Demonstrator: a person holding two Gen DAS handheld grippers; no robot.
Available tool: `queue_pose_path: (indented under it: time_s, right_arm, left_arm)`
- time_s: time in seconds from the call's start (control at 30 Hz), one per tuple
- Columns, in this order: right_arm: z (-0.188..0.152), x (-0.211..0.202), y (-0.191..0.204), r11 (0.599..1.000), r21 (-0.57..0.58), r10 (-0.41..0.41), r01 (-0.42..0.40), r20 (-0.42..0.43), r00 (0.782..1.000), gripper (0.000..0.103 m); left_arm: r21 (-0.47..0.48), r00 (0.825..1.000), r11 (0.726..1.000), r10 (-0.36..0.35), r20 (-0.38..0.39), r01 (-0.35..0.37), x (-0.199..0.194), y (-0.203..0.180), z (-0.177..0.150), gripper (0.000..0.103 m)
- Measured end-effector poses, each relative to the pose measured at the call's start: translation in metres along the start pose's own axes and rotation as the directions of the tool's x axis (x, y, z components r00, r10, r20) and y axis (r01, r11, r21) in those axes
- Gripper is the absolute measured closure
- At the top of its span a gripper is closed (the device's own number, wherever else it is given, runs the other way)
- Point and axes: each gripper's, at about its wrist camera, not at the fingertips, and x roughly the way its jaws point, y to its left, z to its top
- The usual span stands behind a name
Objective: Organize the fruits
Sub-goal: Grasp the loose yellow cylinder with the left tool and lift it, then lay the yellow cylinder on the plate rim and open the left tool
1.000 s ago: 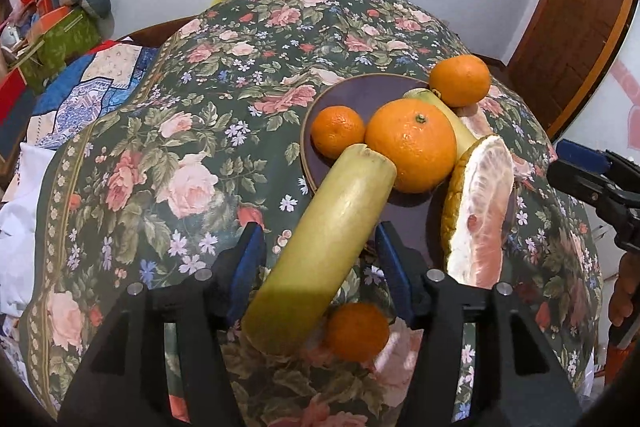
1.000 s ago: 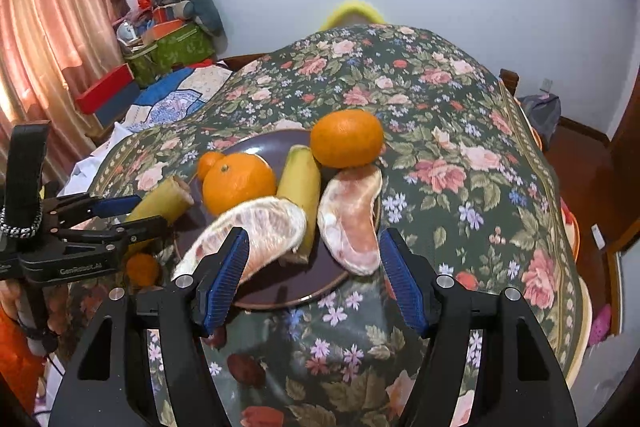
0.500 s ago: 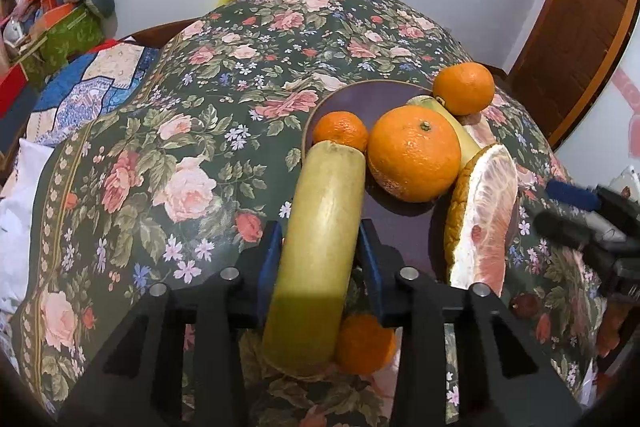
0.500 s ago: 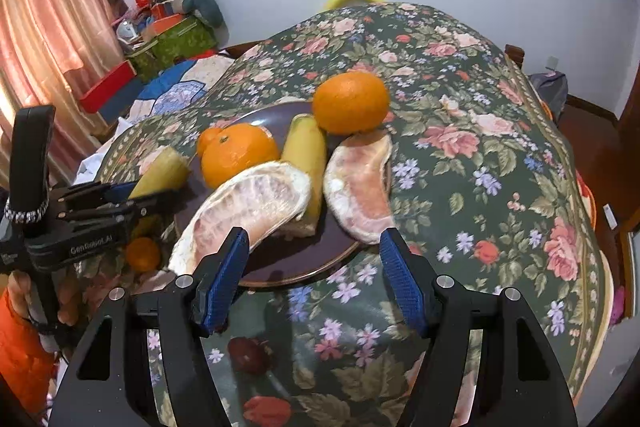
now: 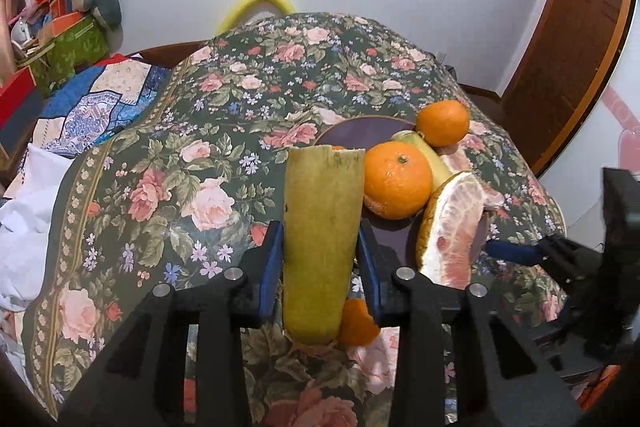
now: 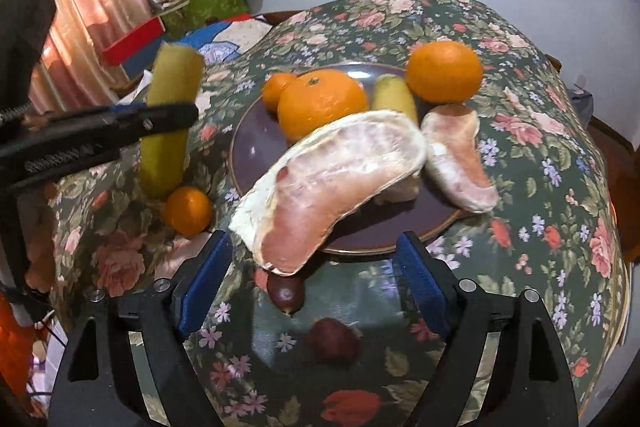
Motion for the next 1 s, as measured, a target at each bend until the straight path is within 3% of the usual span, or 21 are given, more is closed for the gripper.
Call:
queue_pose_path:
  time_s: [0.3, 0.4, 0.67, 0.9, 1.0]
  right_arm:
    - [0.0, 0.006, 0.001, 0.996, -0.024, -0.082, 0.082, -0.003, 0.997, 0.016]
    - [0.0, 0.002, -0.002, 0.997, -0.019, -0.071, 0.071, 0.012, 0.997, 0.02]
    - [0.005, -0.003, -0.014, 0.999, 0.024, -0.041, 0.04, 0.038, 0.998, 0.047]
    - [0.01, -0.004, -0.024, 0.999, 0.029, -0.029, 0.027, 0.051, 0.998, 0.047]
    - [0.009, -0.004, -0.023, 0.999, 0.026, -0.031, 0.03, 0.059, 0.998, 0.047]
  left_arm:
    - [0.002, 0.999, 0.999, -0.032, 0.027, 0.032, -0.013, -0.008, 0.004, 0.068]
    - [-0.001, 0.998, 0.999, -0.048, 0.035, 0.049, -0.016, -0.01, 0.007, 0.068]
    - [0.0, 0.995, 0.996, -0.091, 0.042, 0.091, -0.011, -0.021, 0.018, 0.068]
    - [-0.032, 0.99, 0.989, -0.143, -0.01, 0.142, 0.013, -0.027, 0.024, 0.068]
    - [-0.044, 0.991, 0.99, -0.134, -0.03, 0.133, 0.025, -0.026, 0.023, 0.068]
